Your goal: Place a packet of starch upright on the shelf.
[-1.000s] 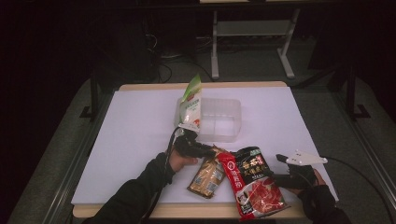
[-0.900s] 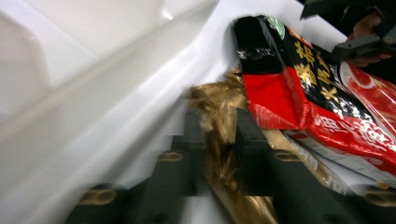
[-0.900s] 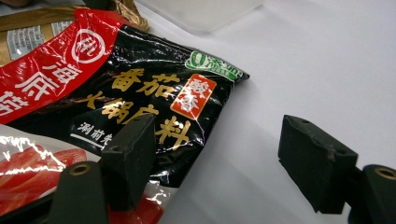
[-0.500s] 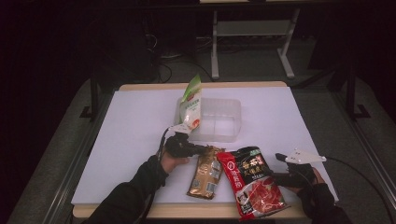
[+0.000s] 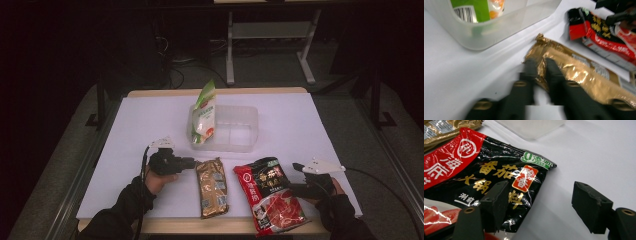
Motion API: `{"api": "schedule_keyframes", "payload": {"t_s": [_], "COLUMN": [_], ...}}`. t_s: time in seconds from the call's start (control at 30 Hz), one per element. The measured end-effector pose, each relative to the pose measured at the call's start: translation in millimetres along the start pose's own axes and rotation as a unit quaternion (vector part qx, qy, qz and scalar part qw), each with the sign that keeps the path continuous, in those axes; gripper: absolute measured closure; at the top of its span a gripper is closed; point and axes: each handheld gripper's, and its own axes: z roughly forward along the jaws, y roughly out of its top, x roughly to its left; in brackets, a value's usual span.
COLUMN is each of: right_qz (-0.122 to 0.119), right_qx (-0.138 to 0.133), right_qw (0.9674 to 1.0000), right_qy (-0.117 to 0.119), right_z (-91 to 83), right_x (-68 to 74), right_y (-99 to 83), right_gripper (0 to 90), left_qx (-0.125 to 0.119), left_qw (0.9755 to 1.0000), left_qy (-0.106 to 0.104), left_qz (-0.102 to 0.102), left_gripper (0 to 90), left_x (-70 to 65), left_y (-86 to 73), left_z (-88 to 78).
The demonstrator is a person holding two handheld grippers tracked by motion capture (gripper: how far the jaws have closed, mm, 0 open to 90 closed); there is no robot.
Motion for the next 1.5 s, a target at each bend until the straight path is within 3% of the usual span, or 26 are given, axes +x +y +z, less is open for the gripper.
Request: {"api": "schedule_keyframes", "payload": {"t_s": [0.03,0.07,0.1,0.13,0.17,0.2,0.5,0.57,0.77,0.9,1.0,1.1,1.17,1.3,1.33,1.37,1.4,1.5], "right_qz": [0.000,0.000,0.000,0.000,0.000,-0.001,0.001,0.003,0.004,0.006,0.007,0.007,0.007,0.010,0.010,0.010,0.011,0.011], "right_qx": [0.000,-0.001,-0.001,-0.001,-0.002,-0.002,-0.002,-0.002,-0.003,-0.003,-0.001,-0.001,-0.001,-0.001,-0.001,-0.001,-0.002,-0.001], "right_qw": [1.0000,1.0000,1.0000,1.0000,1.0000,1.0000,1.0000,1.0000,1.0000,1.0000,1.0000,1.0000,1.0000,0.9999,0.9999,0.9999,0.9999,0.9999], "right_qy": [0.000,0.001,0.002,0.002,0.004,0.004,-0.004,-0.003,0.000,0.001,0.003,0.004,0.004,0.006,0.006,0.006,0.006,0.006], "right_z": [0.0,-0.2,-0.4,-0.4,-0.7,-0.8,-0.6,-0.9,-1.2,-1.1,-0.4,-0.5,-0.6,-1.0,-1.2,-1.2,-1.3,-1.2], "right_x": [0.0,-0.6,-0.7,-0.7,-0.7,-0.6,-0.2,-0.6,-1.3,-1.6,-1.6,-1.7,-1.8,-1.8,-2.2,-2.4,-2.6,-2.8], "right_y": [0.0,-0.3,-0.4,-0.4,-0.8,-0.9,-0.6,-0.9,-1.4,-1.5,-1.0,-1.2,-1.2,-1.6,-1.7,-1.8,-1.7,-1.6], "right_gripper": [28.7,28.4,28.3,28.3,28.3,28.2,28.5,28.4,28.3,28.3,28.3,28.3,28.3,28.3,28.2,28.2,28.2,28.2], "left_qx": [0.009,0.016,0.024,0.024,0.038,0.034,0.043,0.047,0.050,0.050,0.048,0.049,0.050,0.034,0.013,0.000,0.000,0.000], "left_qw": [0.9999,0.9998,0.9995,0.9995,0.9989,0.9989,0.9987,0.9982,0.9987,0.9987,0.9988,0.9987,0.9986,0.9993,0.9998,0.9996,0.9996,0.9998], "left_qy": [0.008,0.011,0.006,0.006,-0.005,-0.006,-0.015,-0.034,-0.011,-0.004,0.006,-0.007,-0.009,-0.012,-0.013,-0.027,-0.028,-0.019], "left_qz": [0.002,-0.007,-0.019,-0.019,-0.029,-0.032,-0.022,-0.014,-0.005,-0.014,0.001,0.013,0.013,0.001,-0.006,-0.009,-0.007,0.009], "left_gripper": [59.2,40.9,32.1,25.3,21.6,19.0,9.7,9.7,10.7,20.9,27.3,41.6,44.7,62.8,72.0,80.7,88.1,89.3], "left_x": [-1.4,-1.6,-0.4,-0.4,0.9,0.4,-8.2,-10.3,-15.9,-15.8,-16.9,-20.1,-19.8,-16.2,-14.2,-12.7,-12.8,-15.9], "left_y": [0.1,-1.2,-1.9,-1.9,-2.7,-3.1,10.3,10.9,11.1,11.8,10.7,9.3,9.4,8.9,8.2,7.4,7.2,6.9], "left_z": [2.5,7.5,10.7,10.7,17.3,19.7,45.3,48.1,50.7,50.5,50.0,50.3,50.2,47.3,43.4,40.5,39.7,39.0]}}
